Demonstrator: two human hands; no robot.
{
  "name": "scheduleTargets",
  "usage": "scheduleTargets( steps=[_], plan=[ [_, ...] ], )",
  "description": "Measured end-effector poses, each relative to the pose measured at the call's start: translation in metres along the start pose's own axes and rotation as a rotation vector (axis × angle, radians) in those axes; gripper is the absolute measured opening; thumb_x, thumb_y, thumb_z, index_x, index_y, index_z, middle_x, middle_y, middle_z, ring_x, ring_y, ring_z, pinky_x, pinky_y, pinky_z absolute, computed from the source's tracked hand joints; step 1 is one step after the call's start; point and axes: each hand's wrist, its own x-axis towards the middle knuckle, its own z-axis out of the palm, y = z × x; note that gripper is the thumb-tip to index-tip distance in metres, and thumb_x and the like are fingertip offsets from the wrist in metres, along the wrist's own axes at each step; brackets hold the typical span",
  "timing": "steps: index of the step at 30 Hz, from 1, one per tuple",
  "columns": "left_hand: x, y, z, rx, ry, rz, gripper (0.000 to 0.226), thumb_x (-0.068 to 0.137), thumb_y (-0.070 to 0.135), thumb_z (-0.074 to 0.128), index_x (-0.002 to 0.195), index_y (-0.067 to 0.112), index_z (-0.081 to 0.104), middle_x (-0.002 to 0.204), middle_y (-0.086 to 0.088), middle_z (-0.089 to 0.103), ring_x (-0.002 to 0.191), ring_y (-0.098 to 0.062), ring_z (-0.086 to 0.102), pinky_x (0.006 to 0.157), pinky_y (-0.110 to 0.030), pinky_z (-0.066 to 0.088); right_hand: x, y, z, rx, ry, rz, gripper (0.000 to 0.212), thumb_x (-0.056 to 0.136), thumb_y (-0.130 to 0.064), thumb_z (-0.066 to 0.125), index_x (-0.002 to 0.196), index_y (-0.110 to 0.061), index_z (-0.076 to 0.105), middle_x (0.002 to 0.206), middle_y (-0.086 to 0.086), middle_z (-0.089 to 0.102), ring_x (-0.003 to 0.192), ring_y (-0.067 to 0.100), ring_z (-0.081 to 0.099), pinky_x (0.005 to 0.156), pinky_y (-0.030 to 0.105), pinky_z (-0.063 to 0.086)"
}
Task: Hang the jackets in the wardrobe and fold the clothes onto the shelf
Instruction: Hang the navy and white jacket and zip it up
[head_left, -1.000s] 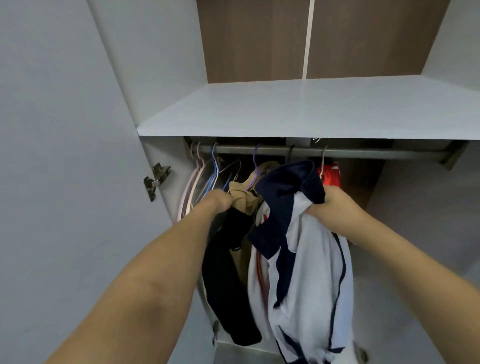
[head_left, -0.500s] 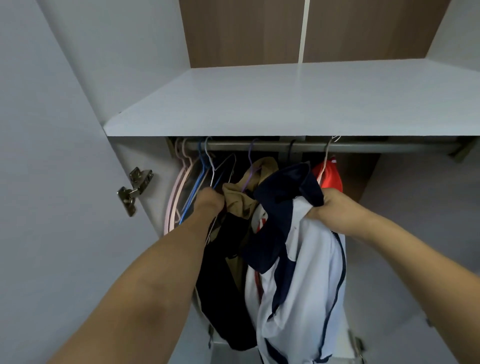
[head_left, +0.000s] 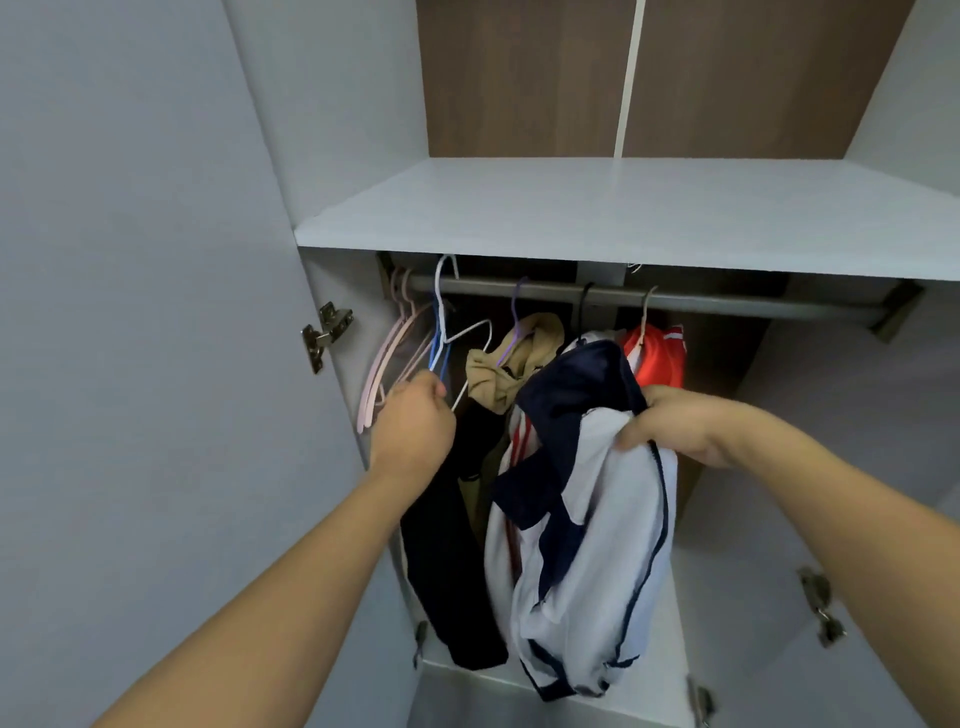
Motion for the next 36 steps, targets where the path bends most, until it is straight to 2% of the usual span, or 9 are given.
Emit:
scheduleTargets(
  steps=[2, 5, 11, 13, 18, 21, 24, 30, 36],
  plan=[
    [-0.040, 0.011, -0.018, 0.020, -0.023, 0.025, 0.020, 0.090, 0.006, 0.041, 0.092, 0.020, 0.056, 0.097, -0.006, 0.061, 0.083, -0.023, 0.055, 0.070, -0.032, 0.040, -0.009, 0.004, -0.007, 0.017, -0.017, 0.016, 0.051, 0.077, 0.007, 0.063, 0.127, -0.002, 0.055, 0.122, 0.013, 0.064, 0.112, 0.033, 0.061, 0.104, 0.047, 0.046],
    [-0.095, 0.031, -0.049, 0.063, -0.034, 0.067, 0.022, 0.094, 0.006, 0.041, 0.095, 0.020, 0.058, 0.092, -0.004, 0.060, 0.077, -0.021, 0.054, 0.065, -0.031, 0.039, -0.017, 0.005, -0.008, 0.012, 0.035, -0.014, 0.035, 0.055, 0.004, 0.055, 0.090, 0.005, 0.053, 0.100, 0.018, 0.054, 0.096, 0.032, 0.054, 0.081, 0.042, 0.044],
    [-0.182, 0.076, -0.118, 0.025, -0.192, 0.130, 0.041, 0.102, 0.015, 0.035, 0.105, 0.044, 0.063, 0.062, 0.012, 0.057, 0.054, -0.009, 0.056, 0.048, -0.026, 0.047, -0.031, 0.019, 0.009, -0.295, 0.232, -0.027, 0.016, 0.090, 0.003, 0.041, 0.093, -0.005, 0.055, 0.081, 0.013, 0.048, 0.068, 0.021, 0.039, 0.057, 0.029, 0.027],
    [-0.198, 0.088, -0.133, -0.009, -0.262, 0.129, 0.048, 0.103, 0.015, 0.033, 0.112, 0.051, 0.063, 0.054, 0.020, 0.055, 0.047, 0.002, 0.054, 0.039, -0.012, 0.035, -0.032, 0.027, 0.009, -0.191, 0.319, -0.077, 0.018, 0.093, 0.003, 0.041, 0.099, -0.002, 0.058, 0.082, 0.014, 0.051, 0.069, 0.022, 0.043, 0.056, 0.028, 0.029],
    [-0.219, 0.101, -0.148, -0.107, -0.305, 0.120, 0.041, 0.106, 0.017, 0.031, 0.105, 0.046, 0.060, 0.048, 0.015, 0.050, 0.043, -0.003, 0.046, 0.039, -0.013, 0.032, -0.054, 0.035, -0.004, 0.018, 0.517, -0.154, 0.018, 0.097, 0.001, 0.043, 0.108, -0.009, 0.054, 0.091, 0.013, 0.056, 0.087, 0.022, 0.051, 0.074, 0.027, 0.038],
    [-0.224, 0.105, -0.153, -0.113, -0.318, 0.145, 0.038, 0.106, 0.020, 0.031, 0.097, 0.047, 0.056, 0.050, 0.010, 0.046, 0.046, -0.006, 0.044, 0.041, -0.017, 0.035, -0.073, 0.034, -0.016, -0.128, 0.697, -0.190, 0.002, 0.094, -0.014, 0.054, 0.093, -0.016, 0.054, 0.073, -0.001, 0.055, 0.069, 0.019, 0.053, 0.057, 0.026, 0.036],
    [-0.227, 0.114, -0.157, -0.145, -0.358, 0.189, 0.040, 0.105, 0.018, 0.032, 0.092, 0.049, 0.053, 0.045, 0.021, 0.049, 0.039, 0.001, 0.045, 0.036, -0.012, 0.031, -0.087, 0.033, -0.027, -0.280, 0.780, -0.163, 0.013, 0.095, -0.029, 0.054, 0.088, -0.019, 0.058, 0.076, 0.003, 0.060, 0.065, 0.021, 0.054, 0.050, 0.025, 0.032],
    [-0.233, 0.138, -0.156, -0.245, -0.472, 0.225, 0.042, 0.104, 0.016, 0.035, 0.088, 0.047, 0.058, 0.043, 0.009, 0.036, 0.038, -0.008, 0.031, 0.036, -0.019, 0.029, -0.112, 0.042, -0.037, -0.277, 0.843, -0.107, 0.023, 0.095, -0.031, 0.043, 0.090, -0.017, 0.061, 0.082, 0.007, 0.062, 0.074, 0.030, 0.060, 0.063, 0.033, 0.045],
    [-0.244, 0.154, -0.160, -0.418, -0.582, 0.168, 0.042, 0.105, 0.013, 0.036, 0.086, 0.040, 0.063, 0.045, 0.005, 0.030, 0.035, -0.009, 0.024, 0.034, -0.016, 0.023, -0.134, 0.058, -0.056, -0.023, 0.845, -0.064, 0.019, 0.097, -0.020, 0.045, 0.082, -0.013, 0.054, 0.072, 0.006, 0.052, 0.060, 0.022, 0.044, 0.051, 0.030, 0.029]
  ],
)
